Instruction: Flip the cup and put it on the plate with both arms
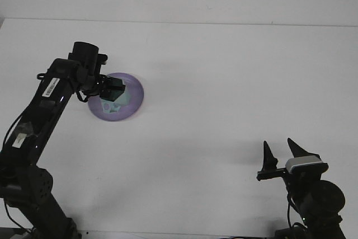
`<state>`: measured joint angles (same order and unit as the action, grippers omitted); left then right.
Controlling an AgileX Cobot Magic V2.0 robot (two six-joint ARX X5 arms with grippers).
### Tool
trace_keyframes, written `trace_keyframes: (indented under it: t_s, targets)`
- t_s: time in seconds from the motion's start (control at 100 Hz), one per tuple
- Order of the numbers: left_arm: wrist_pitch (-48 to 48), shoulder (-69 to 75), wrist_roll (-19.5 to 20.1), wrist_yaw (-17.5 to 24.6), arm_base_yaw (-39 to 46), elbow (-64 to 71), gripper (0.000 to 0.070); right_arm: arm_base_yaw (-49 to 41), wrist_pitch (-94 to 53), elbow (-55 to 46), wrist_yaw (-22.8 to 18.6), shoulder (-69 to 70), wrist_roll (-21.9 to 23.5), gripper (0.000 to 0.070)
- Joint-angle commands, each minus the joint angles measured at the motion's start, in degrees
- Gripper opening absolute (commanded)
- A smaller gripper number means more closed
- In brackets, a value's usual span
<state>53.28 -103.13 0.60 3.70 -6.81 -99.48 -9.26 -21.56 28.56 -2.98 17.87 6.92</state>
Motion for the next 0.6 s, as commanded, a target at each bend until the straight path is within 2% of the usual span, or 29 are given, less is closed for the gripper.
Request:
trace_keyframes:
  t_s: [0.0,0.5,0.54,0.59]
  targets:
    - [-0.61,-2.05,1.4,-0.31,0.83,-1.29,0.0013,-0.04,0.31,0.55,0.0,0.2,0.79,0.0471]
    - [-3.06,-8.76,3.5,-1.01,2.69,-1.29,0.0019,-0.04,0.09,0.55,0.02,0.2,0.79,0.0471]
    - [-3.41,-8.76,3.48,-1.01,2.69,-1.29,0.0044,-0.04,0.09,0.55,0.02,0.2,0.79,0.0471]
    - [-3.43,-8.76,3.45,-1.01,2.69,-1.29,0.014,-0.04,0.09,0.55,0.02,0.2,0.79,0.0471]
